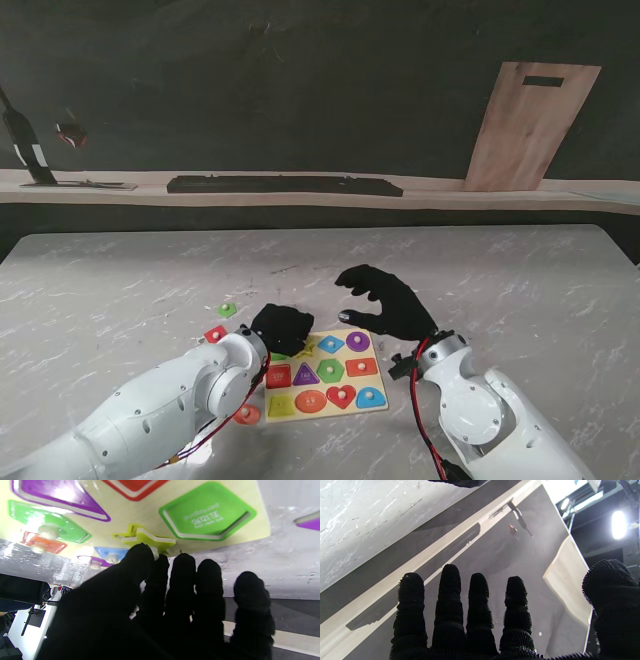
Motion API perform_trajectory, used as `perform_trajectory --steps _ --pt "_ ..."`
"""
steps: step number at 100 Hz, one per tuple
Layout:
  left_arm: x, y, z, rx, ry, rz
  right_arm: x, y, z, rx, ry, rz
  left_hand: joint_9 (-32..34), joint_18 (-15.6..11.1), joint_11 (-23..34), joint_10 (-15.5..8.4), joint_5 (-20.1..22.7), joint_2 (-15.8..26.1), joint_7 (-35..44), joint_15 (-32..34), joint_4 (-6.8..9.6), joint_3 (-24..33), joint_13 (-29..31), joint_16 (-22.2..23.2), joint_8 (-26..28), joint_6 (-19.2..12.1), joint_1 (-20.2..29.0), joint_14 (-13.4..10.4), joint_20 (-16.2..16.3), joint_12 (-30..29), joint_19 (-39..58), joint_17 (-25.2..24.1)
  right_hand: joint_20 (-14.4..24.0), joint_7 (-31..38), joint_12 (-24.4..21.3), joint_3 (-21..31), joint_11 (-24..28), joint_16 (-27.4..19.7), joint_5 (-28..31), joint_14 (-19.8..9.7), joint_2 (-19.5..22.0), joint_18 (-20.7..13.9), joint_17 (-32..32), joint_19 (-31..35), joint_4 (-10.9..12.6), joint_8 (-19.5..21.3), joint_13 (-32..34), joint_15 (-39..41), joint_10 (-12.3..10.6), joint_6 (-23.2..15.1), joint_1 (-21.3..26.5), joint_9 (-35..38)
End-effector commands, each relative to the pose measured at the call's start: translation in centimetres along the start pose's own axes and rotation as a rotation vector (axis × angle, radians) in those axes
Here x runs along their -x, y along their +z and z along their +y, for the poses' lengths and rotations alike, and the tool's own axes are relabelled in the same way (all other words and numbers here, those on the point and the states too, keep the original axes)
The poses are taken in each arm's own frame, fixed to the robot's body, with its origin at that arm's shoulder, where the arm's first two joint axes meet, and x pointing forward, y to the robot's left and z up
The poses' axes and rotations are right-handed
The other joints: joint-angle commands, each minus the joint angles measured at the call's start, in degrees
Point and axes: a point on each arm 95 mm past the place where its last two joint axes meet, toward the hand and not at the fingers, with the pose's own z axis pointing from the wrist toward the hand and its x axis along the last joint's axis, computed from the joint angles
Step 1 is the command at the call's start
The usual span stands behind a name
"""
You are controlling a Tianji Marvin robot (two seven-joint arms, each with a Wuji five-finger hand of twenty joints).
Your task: Fit puzzle pieces into a puzzle board
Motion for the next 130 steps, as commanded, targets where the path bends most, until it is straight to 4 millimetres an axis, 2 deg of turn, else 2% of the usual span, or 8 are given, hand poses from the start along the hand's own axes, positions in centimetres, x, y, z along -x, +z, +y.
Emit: perform_trajectory --steps 1,89,117,130 --pt "0.18 0.20 0.08 0.003 0.000 -0.009 -0.18 -0.07 -0.36 -0.003 0.005 0.003 1.11 -5.71 1.32 1.56 0.99 -0.24 2.97 2.00 0.30 2.35 1.88 1.21 1.17 -0.46 0.74 -0.70 1.32 1.20 1.99 0.08 0.80 -0.30 0.59 -0.97 0.48 0.57 0.92 -0.87 0.63 0.80 0.25 1.05 1.36 0.72 1.01 0.57 -0.88 -2.00 0.52 1.19" --pt "-0.31 0.00 0.52 0.057 0.021 0.035 -0.11 -0.10 -0.33 -0.001 0.003 -0.001 0.64 -6.22 0.71 1.24 0.45 0.07 2.79 1.29 0.76 2.02 1.33 1.26 1.57 -1.25 0.86 -0.99 1.40 1.44 1.45 -0.36 0.89 -0.41 0.58 -1.40 0.47 0.62 0.83 -0.82 0.85 1.08 0.35 1.21 1.47 0.74 1.08 0.61 -0.85 -2.03 0.58 1.22" --pt "-0.38 0.20 0.62 0.053 0.025 0.028 -0.11 -0.15 -0.30 0.001 0.001 0.000 0.39 -6.10 0.49 1.19 0.35 0.42 2.41 1.01 0.09 0.48 1.26 1.20 1.33 -1.10 1.08 -0.98 1.25 1.37 1.25 -0.38 0.89 -0.41 0.58 -1.56 0.46 0.63 0.91 -0.86 0.97 1.11 0.35 1.22 1.50 0.75 1.07 0.59 -0.86 -2.02 0.54 1.24" --pt "-0.35 0.12 0.78 0.071 0.037 0.021 -0.11 -0.18 -0.27 0.002 0.001 0.001 -0.93 -6.66 0.17 0.77 -0.73 -0.46 1.36 0.11 -0.63 -3.44 0.31 0.99 0.61 -1.92 1.64 -1.10 0.74 1.35 0.61 -1.19 0.91 -0.45 0.59 -1.67 0.49 0.64 0.86 -0.85 1.07 1.08 0.39 1.26 1.53 0.74 1.11 0.63 -0.89 -2.06 0.48 1.34"
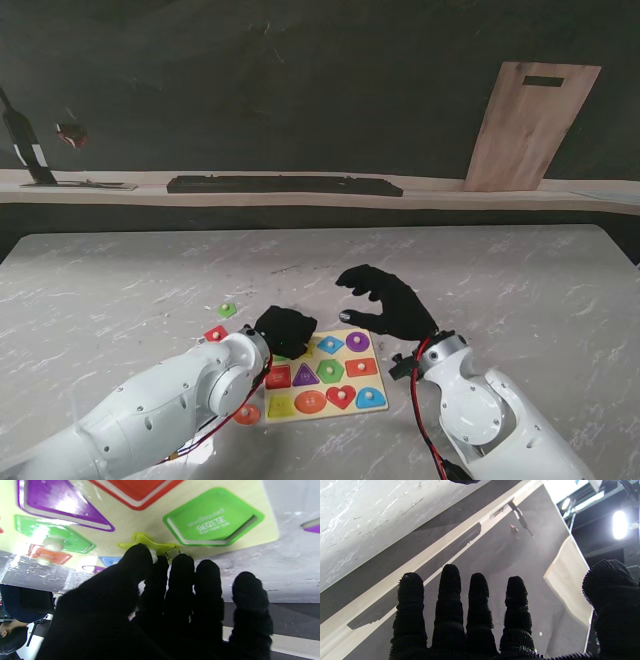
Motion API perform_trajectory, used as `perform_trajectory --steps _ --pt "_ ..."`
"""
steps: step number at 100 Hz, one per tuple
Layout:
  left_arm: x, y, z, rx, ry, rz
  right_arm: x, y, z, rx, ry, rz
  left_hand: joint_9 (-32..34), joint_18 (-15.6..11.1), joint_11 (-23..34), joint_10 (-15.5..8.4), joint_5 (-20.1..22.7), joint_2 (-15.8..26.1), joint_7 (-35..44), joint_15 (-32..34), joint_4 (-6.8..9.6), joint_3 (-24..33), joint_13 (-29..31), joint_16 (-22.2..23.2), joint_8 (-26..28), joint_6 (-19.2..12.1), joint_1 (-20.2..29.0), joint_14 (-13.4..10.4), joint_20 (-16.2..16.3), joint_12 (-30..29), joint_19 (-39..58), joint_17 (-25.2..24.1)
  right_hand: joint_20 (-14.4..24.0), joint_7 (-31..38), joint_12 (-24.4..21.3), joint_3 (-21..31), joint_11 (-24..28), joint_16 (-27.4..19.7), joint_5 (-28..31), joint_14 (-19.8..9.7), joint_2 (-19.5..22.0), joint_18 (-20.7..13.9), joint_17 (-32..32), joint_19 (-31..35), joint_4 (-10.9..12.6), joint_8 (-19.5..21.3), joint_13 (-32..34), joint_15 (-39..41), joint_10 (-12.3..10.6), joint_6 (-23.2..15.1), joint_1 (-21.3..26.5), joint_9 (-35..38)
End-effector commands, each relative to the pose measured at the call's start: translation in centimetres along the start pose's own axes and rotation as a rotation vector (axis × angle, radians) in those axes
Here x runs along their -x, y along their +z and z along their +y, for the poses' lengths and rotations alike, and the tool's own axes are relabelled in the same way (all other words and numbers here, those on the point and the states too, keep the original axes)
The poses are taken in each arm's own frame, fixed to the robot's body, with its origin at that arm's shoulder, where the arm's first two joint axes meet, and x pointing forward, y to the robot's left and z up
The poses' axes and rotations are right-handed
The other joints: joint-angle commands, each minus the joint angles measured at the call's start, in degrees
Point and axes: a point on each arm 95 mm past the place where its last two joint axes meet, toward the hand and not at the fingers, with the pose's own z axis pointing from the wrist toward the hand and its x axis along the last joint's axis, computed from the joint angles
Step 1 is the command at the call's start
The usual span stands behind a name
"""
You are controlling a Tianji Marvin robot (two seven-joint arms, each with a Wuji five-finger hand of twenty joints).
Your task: Fit puzzle pieces into a puzzle board
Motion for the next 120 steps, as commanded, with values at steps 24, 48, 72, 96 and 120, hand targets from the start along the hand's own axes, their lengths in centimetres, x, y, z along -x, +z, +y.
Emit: perform_trajectory --steps 24,48,72,96,120 --pt "-0.1 -0.7 0.7 0.027 0.037 0.001 -0.2 -0.2 -0.3 0.002 0.009 0.004 -6.46 -7.99 1.23 -0.74 -5.94 1.01 -11.93 -1.77 2.37 -4.81 -2.39 1.24 0.61 -2.26 -5.15 -1.92 -0.08 1.47 -0.54 -2.79 0.88 -0.39 0.61 -1.12 0.55 0.64 1.00 -0.87 1.23 0.68 0.39 1.25 1.57 0.76 1.29 0.68 -0.89 -1.68 0.38 1.57" --pt "-0.2 -0.8 0.8 0.013 0.039 0.005 -0.3 -0.2 -0.3 0.004 0.010 0.005 -9.89 -8.51 1.86 -1.21 -9.83 2.63 -18.75 -2.73 4.34 -6.55 -3.93 1.61 1.36 0.21 -10.36 -2.11 -0.36 -2.15 -1.27 -4.01 0.89 -0.35 0.61 -0.88 0.56 0.67 1.19 -0.90 1.31 0.74 0.48 1.32 1.60 0.78 1.49 0.75 -0.97 -1.65 0.29 1.81" --pt "-0.1 -0.8 0.6 -0.039 0.039 0.011 -0.3 -0.2 -0.2 0.007 0.011 0.005 -10.36 -8.78 2.26 -1.51 -10.20 2.70 -19.35 -2.95 4.12 -7.38 -4.06 1.66 1.17 0.10 -11.80 -2.36 -0.51 -2.84 -1.43 -4.08 0.86 -0.28 0.67 -0.53 0.68 0.72 1.47 -0.87 1.22 0.74 0.54 1.35 1.56 0.81 1.64 0.84 -0.98 -1.49 0.26 2.00" --pt "0.0 -1.1 0.2 -0.078 0.015 0.011 -0.3 -0.3 -0.2 0.009 0.008 0.003 -10.02 -8.64 2.53 -1.33 -9.50 4.05 -18.64 -2.88 3.67 -9.23 -3.86 1.72 1.44 -0.17 -13.55 -2.19 -0.66 -3.23 -1.43 -4.01 0.86 0.15 0.78 -0.17 0.90 0.83 1.90 -0.78 1.05 0.80 0.66 1.46 1.54 1.02 1.80 1.06 -0.95 -1.56 0.35 2.07" --pt "-0.2 -1.3 0.0 -0.100 -0.010 0.011 -0.2 -0.2 -0.2 0.007 0.010 0.004 -10.01 -8.55 2.57 -1.28 -9.44 5.01 -18.61 -2.93 3.69 -11.50 -3.94 1.73 1.50 -0.19 -13.56 -2.11 -0.83 -3.55 -1.45 -4.09 0.82 0.55 0.83 0.16 1.02 0.94 1.96 -0.83 1.03 0.82 0.68 1.49 1.47 1.39 1.85 1.29 -0.96 -1.68 0.22 2.16"
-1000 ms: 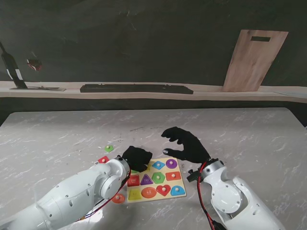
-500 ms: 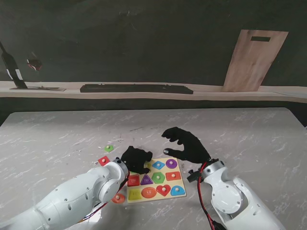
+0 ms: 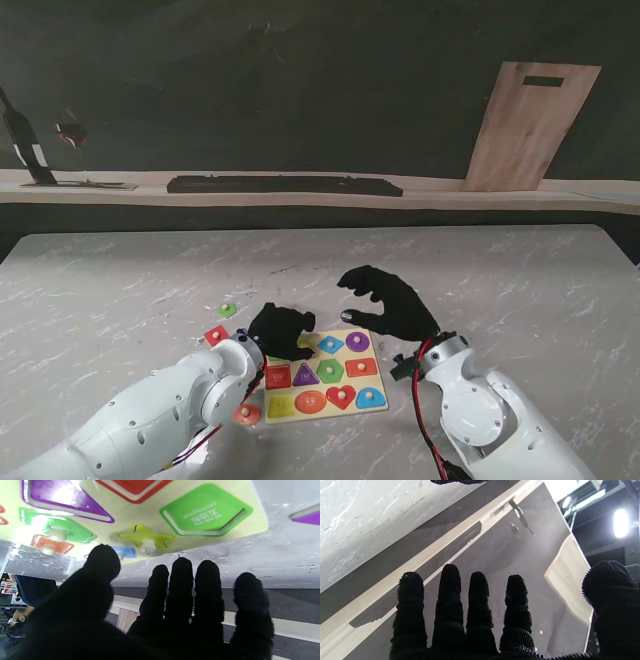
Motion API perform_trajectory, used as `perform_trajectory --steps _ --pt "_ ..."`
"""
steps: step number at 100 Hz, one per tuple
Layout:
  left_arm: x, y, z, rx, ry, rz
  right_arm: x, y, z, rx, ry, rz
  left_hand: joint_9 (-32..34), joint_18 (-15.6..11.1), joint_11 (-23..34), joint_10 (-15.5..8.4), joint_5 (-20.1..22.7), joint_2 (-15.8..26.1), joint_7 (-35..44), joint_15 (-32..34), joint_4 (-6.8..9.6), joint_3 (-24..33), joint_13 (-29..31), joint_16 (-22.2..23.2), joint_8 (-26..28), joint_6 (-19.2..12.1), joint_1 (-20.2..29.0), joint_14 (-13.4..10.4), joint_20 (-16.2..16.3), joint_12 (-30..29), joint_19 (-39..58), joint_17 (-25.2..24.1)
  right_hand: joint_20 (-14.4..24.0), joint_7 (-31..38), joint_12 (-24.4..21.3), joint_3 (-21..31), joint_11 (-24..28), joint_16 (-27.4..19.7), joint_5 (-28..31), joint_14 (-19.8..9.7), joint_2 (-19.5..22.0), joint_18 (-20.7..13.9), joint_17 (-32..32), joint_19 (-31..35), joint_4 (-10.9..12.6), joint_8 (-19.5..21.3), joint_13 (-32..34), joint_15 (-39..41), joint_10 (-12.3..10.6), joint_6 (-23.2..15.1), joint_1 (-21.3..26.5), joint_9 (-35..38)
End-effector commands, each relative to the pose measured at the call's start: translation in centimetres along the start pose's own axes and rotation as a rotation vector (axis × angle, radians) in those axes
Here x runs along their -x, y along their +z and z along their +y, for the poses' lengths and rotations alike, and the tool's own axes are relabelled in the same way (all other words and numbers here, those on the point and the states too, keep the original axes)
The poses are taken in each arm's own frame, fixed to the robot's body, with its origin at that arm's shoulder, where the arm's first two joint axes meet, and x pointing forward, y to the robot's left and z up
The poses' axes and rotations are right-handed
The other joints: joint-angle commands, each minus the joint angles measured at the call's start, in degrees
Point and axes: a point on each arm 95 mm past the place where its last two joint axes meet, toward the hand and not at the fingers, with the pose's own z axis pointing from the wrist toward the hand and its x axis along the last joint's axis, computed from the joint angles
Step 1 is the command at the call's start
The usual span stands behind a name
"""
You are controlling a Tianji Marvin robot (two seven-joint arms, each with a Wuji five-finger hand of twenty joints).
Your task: Fit puzzle pieces into a puzzle board
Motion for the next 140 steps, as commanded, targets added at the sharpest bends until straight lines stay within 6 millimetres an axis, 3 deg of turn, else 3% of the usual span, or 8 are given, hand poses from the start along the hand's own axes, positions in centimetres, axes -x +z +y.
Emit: perform_trajectory --steps 1,33,54,65,68,90,109,140 --pt "-0.3 0.0 -0.2 -0.007 -0.013 0.007 -0.3 0.0 -0.3 -0.001 0.008 0.007 -0.55 -8.54 1.79 -0.43 -0.97 0.56 0.26 -0.23 1.61 -0.63 -0.92 0.98 -0.49 -0.32 -1.29 -1.48 -0.51 -0.34 0.10 -0.57 0.82 0.52 0.69 0.25 0.85 0.53 0.67 -0.82 0.44 0.79 0.12 1.16 1.44 0.77 1.77 1.11 -0.97 -1.67 0.22 1.04" --pt "0.5 -0.8 -1.3 -0.040 0.019 -0.005 -0.3 0.0 -0.3 -0.001 0.011 0.008 -0.80 -8.56 0.93 0.06 -0.62 3.72 0.13 -0.88 2.01 -4.10 -1.27 0.69 -0.62 -0.44 1.19 -1.02 -0.79 -0.98 -0.29 -1.01 0.77 0.54 0.69 0.33 0.87 0.58 0.94 -0.76 0.59 0.68 0.07 1.20 1.43 0.95 1.73 1.21 -0.91 -1.52 0.15 1.08" --pt "2.8 -2.8 -2.3 -0.035 0.100 -0.021 -0.3 0.0 -0.4 -0.005 0.017 0.008 0.90 -9.16 1.80 -0.98 3.63 2.38 2.19 -0.65 2.38 -0.35 0.23 0.53 -0.25 -2.10 3.51 -2.20 -1.34 -0.90 0.40 0.29 0.76 0.48 0.72 0.29 0.95 0.72 1.07 -0.61 0.62 0.66 0.06 1.26 1.44 1.02 1.80 1.45 -0.86 -1.55 0.06 1.16" --pt "4.1 -4.2 -2.3 -0.004 0.133 -0.057 -0.3 0.0 -0.4 -0.006 0.018 0.006 0.67 -9.15 1.59 -1.07 4.24 1.00 2.73 -0.73 1.69 0.32 0.16 0.49 -0.45 -2.75 4.43 -2.27 -1.59 -0.97 0.37 0.31 0.74 0.51 0.76 0.33 1.04 0.86 1.24 -0.63 0.58 0.67 0.08 1.27 1.45 1.07 1.81 1.70 -0.82 -1.51 0.15 1.20" --pt "4.4 -4.5 -2.3 0.004 0.144 -0.068 -0.3 0.0 -0.4 -0.006 0.018 0.006 0.70 -9.14 1.13 -0.88 4.51 0.60 2.88 -0.83 0.71 0.74 0.14 0.46 -1.27 -2.65 4.87 -2.13 -1.77 -1.22 0.45 0.32 0.75 0.53 0.77 0.31 1.06 0.88 1.33 -0.63 0.60 0.70 0.12 1.29 1.44 1.09 1.77 1.72 -0.80 -1.42 0.10 1.18" --pt "6.0 -6.3 -1.4 0.060 0.213 -0.127 -0.3 0.2 -0.5 -0.019 0.026 0.012 0.06 -9.22 -3.05 -0.11 5.00 -0.38 3.03 -1.42 0.00 1.96 0.14 0.22 -3.07 -2.57 5.62 -1.78 -2.05 -4.83 0.60 0.29 0.72 0.51 0.80 0.33 1.15 0.98 1.48 -0.60 0.56 0.68 0.10 1.29 1.44 1.15 1.91 1.88 -0.88 -1.56 0.11 1.44" --pt "6.6 -6.5 -0.7 0.058 0.238 -0.171 -0.3 0.2 -0.6 -0.022 0.027 0.010 -0.92 -9.30 -5.24 0.37 4.40 -0.66 3.90 -1.58 -1.21 1.70 0.14 0.13 -3.74 -2.95 7.60 -1.67 -2.23 -9.53 0.59 0.17 0.71 0.49 0.80 0.36 1.16 1.01 1.55 -0.64 0.53 0.76 0.09 1.30 1.43 1.18 1.88 1.90 -0.89 -1.51 0.13 1.46" --pt "7.4 -6.2 0.0 0.062 0.251 -0.208 -0.4 0.2 -0.6 -0.019 0.023 0.010 -1.13 -9.12 -5.34 0.51 4.21 -0.80 5.83 -1.69 -2.34 0.54 0.00 -0.19 -4.07 -3.19 10.08 -1.47 -2.31 -11.22 0.46 0.00 0.70 0.46 0.80 0.40 1.16 1.07 1.55 -0.61 0.55 0.78 0.14 1.35 1.42 1.22 1.95 1.96 -0.87 -1.54 0.10 1.54"
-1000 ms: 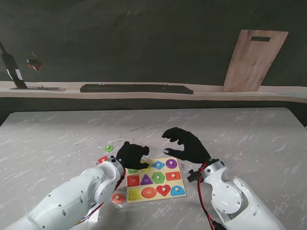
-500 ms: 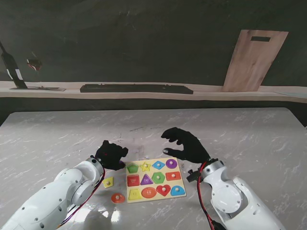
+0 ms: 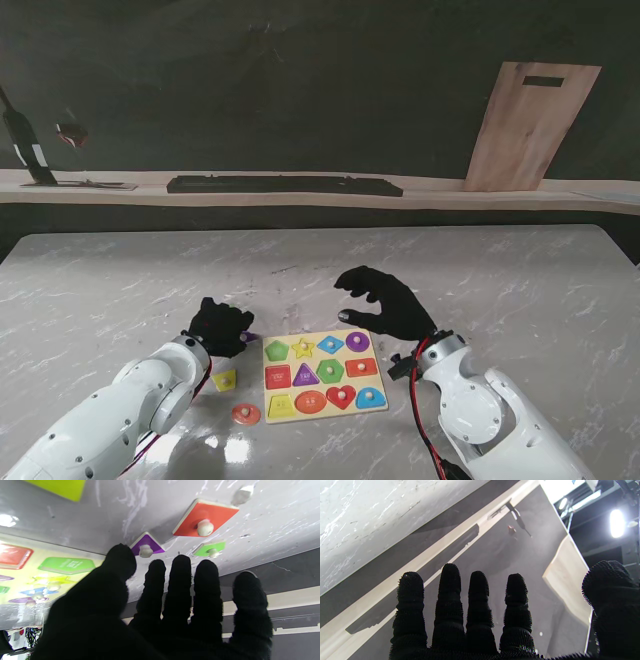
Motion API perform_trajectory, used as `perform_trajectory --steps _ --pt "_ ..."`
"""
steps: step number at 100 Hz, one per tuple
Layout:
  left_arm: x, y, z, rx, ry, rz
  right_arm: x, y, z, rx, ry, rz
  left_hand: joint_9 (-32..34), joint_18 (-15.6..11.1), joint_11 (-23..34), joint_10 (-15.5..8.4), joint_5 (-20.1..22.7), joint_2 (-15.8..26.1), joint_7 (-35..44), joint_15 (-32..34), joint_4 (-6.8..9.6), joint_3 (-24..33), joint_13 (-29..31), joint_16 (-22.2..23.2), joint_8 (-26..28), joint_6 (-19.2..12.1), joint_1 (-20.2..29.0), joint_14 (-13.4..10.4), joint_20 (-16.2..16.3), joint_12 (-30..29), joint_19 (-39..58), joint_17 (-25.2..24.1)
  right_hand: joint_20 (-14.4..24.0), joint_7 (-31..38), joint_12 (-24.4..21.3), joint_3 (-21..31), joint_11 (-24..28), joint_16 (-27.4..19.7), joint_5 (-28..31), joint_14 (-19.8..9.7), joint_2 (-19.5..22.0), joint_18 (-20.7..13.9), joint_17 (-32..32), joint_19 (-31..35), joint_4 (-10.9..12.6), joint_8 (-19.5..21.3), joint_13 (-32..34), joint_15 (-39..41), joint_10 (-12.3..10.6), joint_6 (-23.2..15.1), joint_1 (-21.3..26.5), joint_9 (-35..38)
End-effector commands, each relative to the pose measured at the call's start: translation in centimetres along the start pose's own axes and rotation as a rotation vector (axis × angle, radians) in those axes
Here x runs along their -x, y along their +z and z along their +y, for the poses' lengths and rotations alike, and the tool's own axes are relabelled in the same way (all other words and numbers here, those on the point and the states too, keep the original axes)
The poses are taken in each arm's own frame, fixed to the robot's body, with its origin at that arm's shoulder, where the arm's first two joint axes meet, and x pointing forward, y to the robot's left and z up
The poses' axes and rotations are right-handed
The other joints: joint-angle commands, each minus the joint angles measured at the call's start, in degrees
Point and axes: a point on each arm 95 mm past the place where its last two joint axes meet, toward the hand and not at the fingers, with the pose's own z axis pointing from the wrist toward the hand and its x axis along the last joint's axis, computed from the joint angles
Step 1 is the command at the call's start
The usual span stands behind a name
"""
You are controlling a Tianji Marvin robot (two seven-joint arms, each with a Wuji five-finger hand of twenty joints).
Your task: Fit puzzle pieces into a puzzle board
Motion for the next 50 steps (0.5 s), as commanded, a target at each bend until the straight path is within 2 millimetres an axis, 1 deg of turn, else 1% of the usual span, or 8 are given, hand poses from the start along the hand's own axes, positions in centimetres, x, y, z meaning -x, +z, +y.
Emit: perform_trajectory --steps 1,6,8,20,22,28,32,50 --pt "0.38 0.00 0.21 0.004 -0.001 -0.011 -0.19 -0.13 -0.38 -0.003 0.004 0.003 -0.78 -9.13 -0.24 1.12 0.61 -0.92 1.52 -0.36 -2.33 -0.20 0.36 -0.20 -0.58 -0.82 2.02 -1.33 -0.84 -0.20 0.69 -0.20 0.70 0.40 0.37 0.37 0.57 0.74 0.65 -0.62 0.57 0.76 0.14 1.14 1.42 1.09 1.91 0.60 -0.85 -1.55 0.11 0.93" --pt "0.41 0.07 0.25 0.003 -0.001 -0.013 -0.19 -0.13 -0.38 -0.003 0.004 0.003 -0.77 -9.17 -0.13 1.18 0.63 -0.87 1.79 -0.33 -2.49 -0.50 0.35 -0.23 -0.62 -0.85 2.29 -1.34 -0.83 0.01 0.73 -0.15 0.70 0.39 0.38 0.36 0.61 0.75 0.61 -0.66 0.52 0.78 0.13 1.15 1.42 1.09 1.94 0.61 -0.86 -1.57 0.11 1.02" --pt "0.41 0.10 0.26 0.003 -0.002 -0.013 -0.19 -0.13 -0.38 -0.003 0.004 0.003 -0.71 -9.18 -0.18 1.16 0.53 -0.64 2.26 -0.27 -2.72 -1.51 0.36 -0.36 -0.99 -0.95 3.04 -1.32 -0.82 0.49 0.76 -0.14 0.70 0.33 0.38 0.35 0.61 0.75 0.46 -0.66 0.54 0.78 0.13 1.15 1.42 1.08 1.92 0.60 -0.87 -1.57 0.10 1.02" --pt "0.36 0.29 0.26 0.003 -0.012 -0.016 -0.21 -0.12 -0.37 -0.002 0.004 0.003 -0.32 -9.07 -0.21 1.24 0.69 -0.49 2.82 -0.29 -2.82 -2.13 0.38 -0.49 -1.22 -1.07 4.08 -1.20 -0.84 1.05 0.71 -0.17 0.69 0.45 0.38 0.39 0.60 0.75 0.75 -0.61 0.52 0.77 0.10 1.14 1.43 1.12 1.89 0.60 -0.83 -1.46 0.16 0.97" --pt "0.35 0.32 0.27 0.003 -0.012 -0.016 -0.22 -0.12 -0.37 -0.001 0.003 0.003 -0.19 -9.05 -0.54 1.15 0.59 -0.34 3.37 -0.33 -3.04 -3.04 0.45 -0.64 -1.47 -1.17 4.81 -1.13 -0.82 1.68 0.74 -0.16 0.69 0.44 0.38 0.38 0.59 0.76 0.75 -0.61 0.54 0.73 0.10 1.14 1.43 1.11 1.94 0.63 -0.84 -1.44 0.14 0.96" --pt "0.36 0.43 0.32 0.005 -0.014 -0.016 -0.25 -0.12 -0.32 0.000 0.002 0.004 -0.04 -9.02 -0.67 1.18 0.78 -0.22 3.79 -0.32 -3.02 -3.40 0.48 -0.70 -1.51 -1.29 5.25 -1.14 -0.82 1.95 0.73 -0.16 0.69 0.41 0.38 0.39 0.61 0.77 0.81 -0.69 0.50 0.73 0.16 1.17 1.42 1.10 1.97 0.63 -0.90 -1.41 0.15 1.03" --pt "0.37 0.49 0.37 0.007 -0.016 -0.017 -0.26 -0.13 -0.30 0.001 0.001 0.004 0.19 -8.97 -1.02 1.09 0.68 0.09 4.66 -0.29 -2.90 -5.17 0.56 -0.85 -1.95 -1.48 6.51 -1.15 -0.81 2.56 0.74 -0.11 0.69 0.35 0.38 0.38 0.61 0.76 0.72 -0.62 0.54 0.74 0.11 1.15 1.42 1.09 1.96 0.62 -0.87 -1.48 0.12 0.99" --pt "0.39 0.67 0.42 0.008 -0.021 -0.023 -0.25 -0.15 -0.26 0.002 0.000 0.004 0.39 -8.97 -1.47 1.03 0.96 -0.35 5.29 -0.35 -2.75 -5.46 0.54 -0.94 -2.03 -1.82 7.26 -1.06 -0.79 2.65 0.79 -0.03 0.68 0.36 0.38 0.43 0.60 0.77 0.71 -0.62 0.50 0.75 0.12 1.14 1.43 1.13 1.98 0.63 -0.83 -1.51 0.17 1.01"
